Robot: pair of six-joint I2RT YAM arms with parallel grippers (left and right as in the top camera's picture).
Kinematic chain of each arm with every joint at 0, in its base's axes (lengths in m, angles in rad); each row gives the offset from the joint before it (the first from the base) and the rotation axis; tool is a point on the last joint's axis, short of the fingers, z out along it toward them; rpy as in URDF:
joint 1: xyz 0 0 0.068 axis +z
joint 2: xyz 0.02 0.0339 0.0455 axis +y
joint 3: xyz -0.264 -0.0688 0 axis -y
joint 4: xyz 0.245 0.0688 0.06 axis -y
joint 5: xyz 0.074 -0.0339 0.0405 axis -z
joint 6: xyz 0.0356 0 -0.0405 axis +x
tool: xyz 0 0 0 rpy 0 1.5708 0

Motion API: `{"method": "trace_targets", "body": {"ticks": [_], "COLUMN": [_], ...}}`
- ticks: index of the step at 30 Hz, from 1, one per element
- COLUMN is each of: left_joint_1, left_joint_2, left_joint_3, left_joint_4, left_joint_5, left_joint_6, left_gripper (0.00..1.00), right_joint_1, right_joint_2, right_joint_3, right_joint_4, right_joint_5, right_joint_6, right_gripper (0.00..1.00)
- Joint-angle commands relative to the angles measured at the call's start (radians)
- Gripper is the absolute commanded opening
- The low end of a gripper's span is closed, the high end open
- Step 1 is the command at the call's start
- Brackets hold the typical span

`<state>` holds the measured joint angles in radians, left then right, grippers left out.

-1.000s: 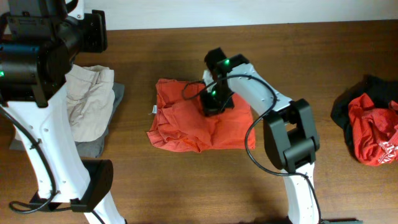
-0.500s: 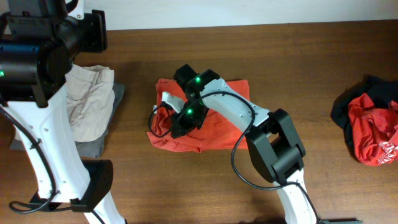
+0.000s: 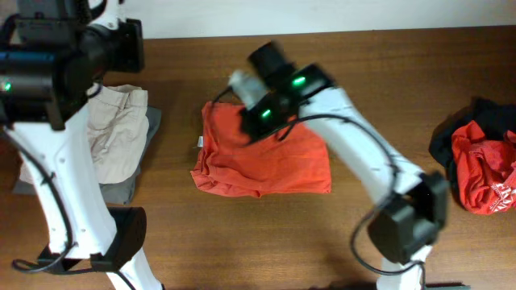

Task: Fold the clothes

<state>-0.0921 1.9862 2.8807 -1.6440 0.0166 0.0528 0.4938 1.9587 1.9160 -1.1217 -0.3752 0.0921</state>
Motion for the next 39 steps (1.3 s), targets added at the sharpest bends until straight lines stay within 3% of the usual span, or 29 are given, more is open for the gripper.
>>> {"method": "trace_targets", "body": {"ticks": [1, 5, 11, 18, 23, 33, 39], "left_joint_1": [-0.02, -0.069, -0.158, -0.213, -0.212, -0.185, -0.12], "left_joint_2": [0.0, 0.001, 0.001, 0.001, 0.001, 0.001, -0.029], "left_joint_3": [-0.157, -0.399, -0.85, -1.289, -1.515, -1.604, -1.503], "left_joint_4": [-0.013, 0.067, 0.317, 0.564, 0.726, 0.803, 0.764], "left_joint_5": [0.162, 0.32, 0.441, 0.419, 0.302, -0.079, -0.038], "left_joint_6": [0.016, 0.051, 0.053, 0.057, 0.053, -0.073, -0.117], "left_gripper": [0.29, 0.18, 0.09, 0.09, 0.09, 0.09, 0.17], "right_joint_1": [-0.122, -0.216, -0.266, -0.251, -0.254, -0.312, -0.383], "right_joint_2": [-0.05, -0.019, 0.069, 0.154, 0.175, 0.172, 0.145], "right_joint_3": [0.018, 0.003, -0.069, -0.224, -0.361, -0.438, -0.359], "right_joint_4": [-0.061, -0.141, -0.167, -0.051, 0.108, 0.112, -0.01], "right_joint_5": [0.167, 0.149, 0.07, 0.06, 0.075, 0.378, 0.341], "right_joint_6": [0.219, 0.251, 0.25, 0.313, 0.317, 0.339, 0.291], "right_gripper": [0.04, 0.04, 0.04, 0.04, 0.04, 0.04, 0.04]}}
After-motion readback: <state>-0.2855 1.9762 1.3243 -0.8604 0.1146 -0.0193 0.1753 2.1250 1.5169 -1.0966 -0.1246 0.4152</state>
